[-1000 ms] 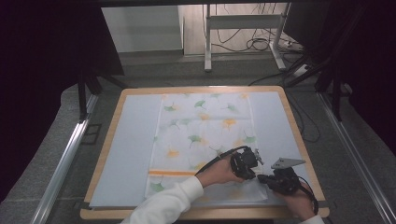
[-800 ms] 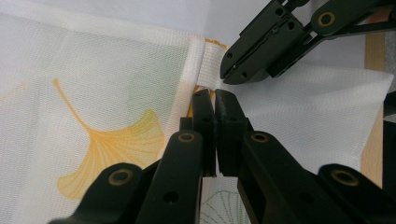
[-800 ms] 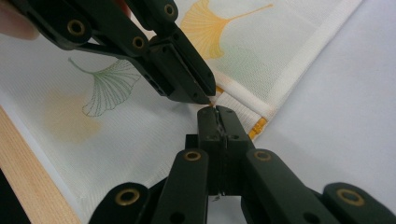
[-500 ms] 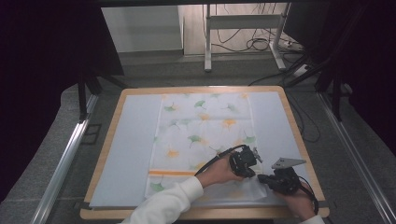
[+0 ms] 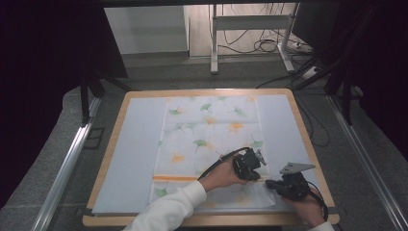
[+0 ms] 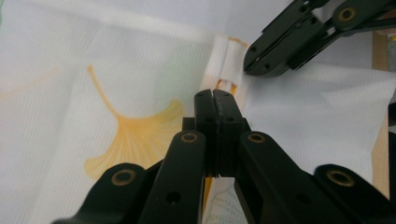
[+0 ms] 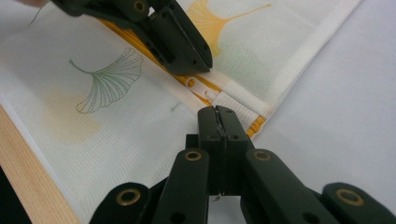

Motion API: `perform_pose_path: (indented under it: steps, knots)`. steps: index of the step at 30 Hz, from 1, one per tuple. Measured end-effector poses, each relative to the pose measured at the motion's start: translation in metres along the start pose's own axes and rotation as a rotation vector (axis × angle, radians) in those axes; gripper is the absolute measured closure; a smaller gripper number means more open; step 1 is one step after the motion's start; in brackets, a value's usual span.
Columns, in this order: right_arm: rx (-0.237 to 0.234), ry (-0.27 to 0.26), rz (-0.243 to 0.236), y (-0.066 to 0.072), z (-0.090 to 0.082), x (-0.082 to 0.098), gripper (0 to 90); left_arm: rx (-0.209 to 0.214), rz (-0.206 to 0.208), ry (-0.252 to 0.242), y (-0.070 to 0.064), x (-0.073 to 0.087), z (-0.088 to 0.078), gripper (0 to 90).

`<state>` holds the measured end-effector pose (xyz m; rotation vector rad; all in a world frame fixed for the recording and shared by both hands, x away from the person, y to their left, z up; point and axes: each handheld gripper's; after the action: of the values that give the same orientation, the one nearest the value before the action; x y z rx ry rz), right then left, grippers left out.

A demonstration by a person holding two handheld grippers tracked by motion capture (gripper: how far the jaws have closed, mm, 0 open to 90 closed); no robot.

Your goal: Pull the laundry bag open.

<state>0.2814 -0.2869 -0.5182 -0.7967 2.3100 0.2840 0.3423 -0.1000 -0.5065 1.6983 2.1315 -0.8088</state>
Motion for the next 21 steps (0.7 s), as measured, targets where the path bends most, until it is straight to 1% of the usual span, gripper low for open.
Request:
perform_pose_path:
  steps: [1, 2, 3, 4, 5, 7, 9, 10, 11, 13, 14, 15, 16, 18, 19, 21]
  knots:
    - [0.000, 0.000, 0.000, 0.000, 0.000, 0.000, 88.9, -0.022, 0.021, 0.011, -0.002, -0.002, 0.002, 87.5]
    - [0.000, 0.000, 0.000, 0.000, 0.000, 0.000, 88.9, -0.022, 0.021, 0.011, -0.002, -0.002, 0.002, 86.4]
    - [0.000, 0.002, -0.002, 0.000, 0.000, 0.000, 88.9, -0.025, 0.031, 0.007, -0.002, -0.002, 0.002, 86.4]
    - [0.000, -0.001, 0.000, 0.000, 0.000, 0.000, 88.9, -0.022, 0.058, 0.013, -0.002, -0.002, 0.001, 83.7]
    - [-0.001, -0.001, 0.000, 0.000, 0.000, 0.000, 88.9, -0.001, 0.062, 0.008, -0.002, -0.002, 0.000, 81.1]
    - [-0.002, 0.000, -0.001, 0.000, 0.000, 0.000, 88.9, 0.001, 0.069, 0.011, -0.002, -0.002, 0.000, 80.0]
    - [-0.005, 0.001, -0.001, -0.001, 0.000, 0.000, 88.9, -0.021, 0.070, 0.027, -0.003, -0.003, 0.002, 76.2]
    - [-0.005, 0.001, -0.001, -0.001, 0.000, 0.000, 88.9, -0.015, 0.069, 0.026, -0.002, -0.004, 0.003, 76.2]
    - [-0.004, 0.001, -0.001, -0.001, 0.000, 0.000, 88.9, -0.013, 0.079, 0.037, -0.002, -0.006, 0.004, 75.1]
    - [-0.004, 0.001, 0.000, 0.000, 0.000, 0.000, 88.9, -0.011, 0.084, 0.038, -0.002, -0.008, 0.005, 73.8]
    - [-0.003, 0.002, 0.000, 0.000, 0.000, 0.000, 88.9, -0.019, 0.091, 0.050, -0.003, -0.010, 0.006, 72.7]
    - [-0.003, 0.001, 0.001, 0.000, 0.000, 0.000, 88.9, -0.021, 0.085, 0.046, -0.004, -0.011, 0.007, 71.7]
    - [-0.003, 0.002, 0.001, 0.000, 0.000, 0.000, 88.9, -0.022, 0.093, 0.058, -0.004, -0.012, 0.007, 70.5]
    - [-0.004, 0.001, 0.001, 0.000, 0.000, 0.000, 88.9, -0.010, 0.102, 0.079, -0.005, -0.014, 0.008, 66.2]
    - [-0.004, 0.000, 0.001, 0.000, 0.000, 0.000, 88.9, -0.014, 0.114, 0.090, -0.005, -0.014, 0.007, 65.7]
    - [-0.004, 0.000, 0.001, 0.000, 0.000, 0.000, 88.9, -0.018, 0.109, 0.094, -0.006, -0.015, 0.008, 66.2]
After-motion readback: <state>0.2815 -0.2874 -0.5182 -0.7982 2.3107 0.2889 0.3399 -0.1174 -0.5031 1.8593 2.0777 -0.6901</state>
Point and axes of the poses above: each handheld gripper's, and its own axes: z roughly forward along the jaws, x roughly out of its underside, y roughly to its left, and after that the axes turned 10 degrees about x, right-handed
